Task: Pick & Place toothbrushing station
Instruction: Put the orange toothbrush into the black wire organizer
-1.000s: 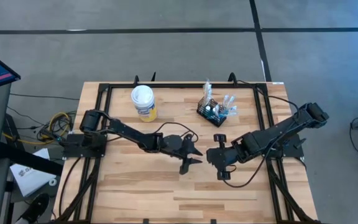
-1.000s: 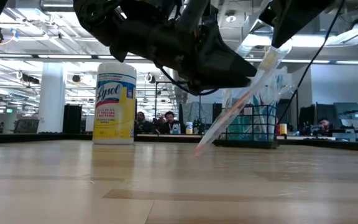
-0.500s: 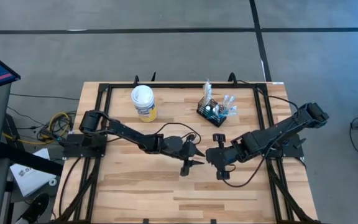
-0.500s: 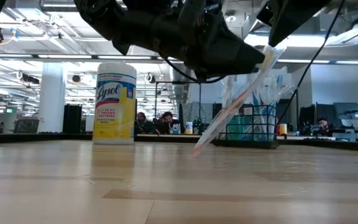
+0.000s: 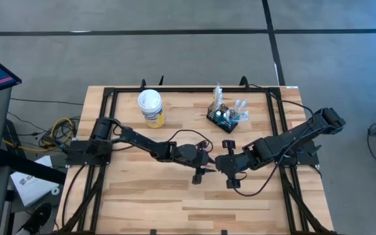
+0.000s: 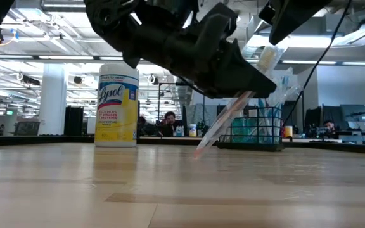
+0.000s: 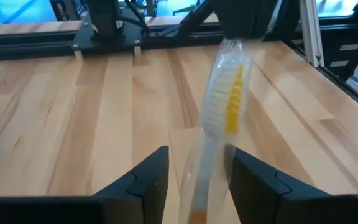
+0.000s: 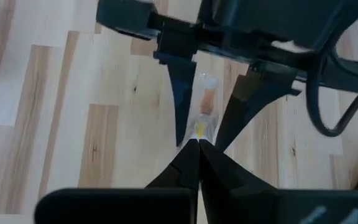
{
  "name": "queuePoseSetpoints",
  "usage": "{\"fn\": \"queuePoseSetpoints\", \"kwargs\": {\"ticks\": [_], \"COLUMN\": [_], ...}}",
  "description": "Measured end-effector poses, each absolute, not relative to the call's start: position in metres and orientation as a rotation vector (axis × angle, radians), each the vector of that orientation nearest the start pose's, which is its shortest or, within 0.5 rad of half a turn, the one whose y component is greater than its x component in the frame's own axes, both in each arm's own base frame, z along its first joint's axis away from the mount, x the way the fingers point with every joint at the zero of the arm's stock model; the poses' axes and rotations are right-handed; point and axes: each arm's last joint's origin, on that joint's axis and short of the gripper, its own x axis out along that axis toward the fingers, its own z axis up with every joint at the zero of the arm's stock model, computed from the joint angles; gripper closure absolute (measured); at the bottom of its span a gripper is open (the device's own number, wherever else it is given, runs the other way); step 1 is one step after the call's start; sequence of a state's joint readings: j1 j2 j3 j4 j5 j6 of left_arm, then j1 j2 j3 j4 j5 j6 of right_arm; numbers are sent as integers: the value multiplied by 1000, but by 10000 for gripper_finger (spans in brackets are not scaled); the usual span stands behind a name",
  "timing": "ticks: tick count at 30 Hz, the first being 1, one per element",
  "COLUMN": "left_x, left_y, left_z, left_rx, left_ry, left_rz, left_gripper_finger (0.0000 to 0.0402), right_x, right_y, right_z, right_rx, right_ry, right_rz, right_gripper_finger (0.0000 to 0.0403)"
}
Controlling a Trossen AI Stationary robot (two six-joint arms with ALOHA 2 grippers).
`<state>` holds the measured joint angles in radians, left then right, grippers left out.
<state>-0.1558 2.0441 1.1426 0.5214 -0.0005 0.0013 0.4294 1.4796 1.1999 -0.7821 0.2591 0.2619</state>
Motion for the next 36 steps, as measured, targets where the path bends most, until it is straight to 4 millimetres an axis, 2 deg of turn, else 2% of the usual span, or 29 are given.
{"fn": "queuePoseSetpoints", "kwargs": {"ticks": [5,12,21,27,32,36], "left_x": [429,428,428,426,408,392], "left_y": [-67,-68,-67,-63,-48,-33], "left_z": [153,153,154,158,163,176], "left_rx": [31,28,19,22,14,-20], "left_ry": [354,371,371,368,359,223], "left_rz": [-154,-177,-162,-115,-25,21], "left_gripper_finger": [283,388,397,398,399,399], "right_x": [271,271,270,262,253,248], "right_y": [116,116,115,109,106,109], "right_z": [273,273,272,282,298,305], "right_rx": [-120,-122,-139,-183,-176,-184], "right_ry": [1009,1012,1018,972,866,804], "right_rz": [22,20,18,-80,-186,-218], "right_gripper_finger": [403,403,403,403,403,403]}}
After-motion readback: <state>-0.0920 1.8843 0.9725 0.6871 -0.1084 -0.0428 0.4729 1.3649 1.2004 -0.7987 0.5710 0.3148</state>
